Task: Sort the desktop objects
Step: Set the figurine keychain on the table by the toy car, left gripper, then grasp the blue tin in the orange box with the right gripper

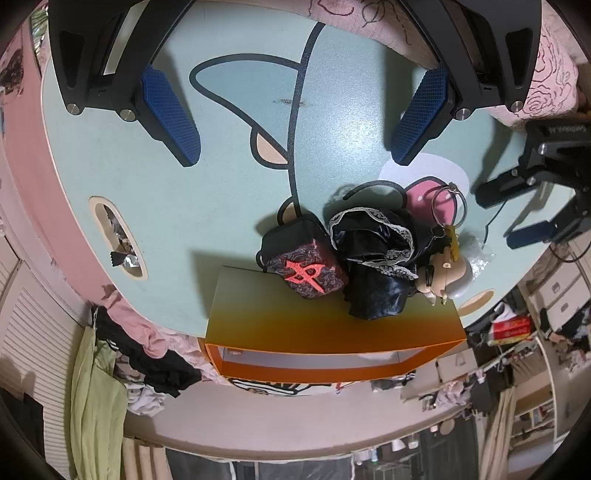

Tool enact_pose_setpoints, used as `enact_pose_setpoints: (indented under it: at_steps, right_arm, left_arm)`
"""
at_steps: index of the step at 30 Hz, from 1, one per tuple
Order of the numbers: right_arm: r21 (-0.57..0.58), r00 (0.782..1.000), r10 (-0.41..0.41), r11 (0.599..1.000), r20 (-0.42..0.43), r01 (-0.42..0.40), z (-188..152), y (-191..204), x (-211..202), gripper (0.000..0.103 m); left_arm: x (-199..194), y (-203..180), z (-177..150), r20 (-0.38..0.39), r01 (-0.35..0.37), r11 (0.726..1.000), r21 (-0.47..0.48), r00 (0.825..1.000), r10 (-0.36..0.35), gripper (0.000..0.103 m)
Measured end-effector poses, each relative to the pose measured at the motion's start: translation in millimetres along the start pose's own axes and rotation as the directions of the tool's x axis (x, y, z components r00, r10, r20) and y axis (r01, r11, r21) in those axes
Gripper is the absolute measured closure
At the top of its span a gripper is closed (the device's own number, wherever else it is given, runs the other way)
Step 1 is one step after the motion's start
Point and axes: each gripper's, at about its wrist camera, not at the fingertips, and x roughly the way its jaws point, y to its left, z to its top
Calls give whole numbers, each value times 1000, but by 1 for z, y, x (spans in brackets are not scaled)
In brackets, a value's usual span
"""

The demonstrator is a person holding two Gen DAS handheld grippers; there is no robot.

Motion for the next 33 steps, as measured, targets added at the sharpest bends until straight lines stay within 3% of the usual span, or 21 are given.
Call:
enact_pose_setpoints:
  at_steps: [11, 12, 13, 15, 16, 18, 20, 25, 27, 29, 33]
  right_arm:
    - [6, 1000, 9, 1000, 9, -9, 1, -4, -2, 1]
    - [7, 1000, 23, 1000, 20, -23, 1, -5, -4, 11]
    - [2, 998, 54, 999, 34, -55, 2, -7, -7, 37]
    - [4, 986, 161, 987, 34, -161, 11, -11, -12, 67]
    - [30, 982, 182, 982, 55, -184, 21, -15, -17, 73]
    - [83, 973, 194, 975, 128, -205, 50, -25, -31, 73]
    - [102, 969, 209, 969, 134, -223, 92, -28, -34, 72]
    - [146, 976, 189, 974, -112, -172, 178, -20, 30, 57]
    - [197, 948, 148, 976, -282, -94, 196, -22, 81, 46]
    - [219, 915, 105, 976, -389, -19, 202, -29, 115, 43]
    - [136, 894, -91, 977, -438, 166, 217, -29, 142, 38]
  left_arm:
    - [0, 4, -6, 22, -9, 1000, -24, 1000, 9, 10]
    - [-1, 5, -7, 26, -6, 1000, -23, 1000, 7, 10]
    - [-1, 5, -8, 28, -4, 1000, -24, 1000, 5, 10]
    - [-3, 5, -4, 30, -3, 1000, -25, 1000, 3, 10]
    - [-3, 6, -5, 32, -1, 1000, -26, 999, 2, 10]
    - [-6, 5, -2, 33, -1, 1000, -26, 999, 2, 10]
    - [-6, 4, -2, 34, -4, 1000, -26, 999, 5, 10]
    - [-6, 3, 0, 35, -4, 1000, -26, 999, 5, 10]
    - [-7, 3, -1, 36, -3, 1000, -26, 999, 4, 10]
    - [-7, 3, -1, 39, 1, 1000, -23, 999, 0, 10]
    - [-6, 4, -1, 43, 9, 1000, -19, 999, -8, 10]
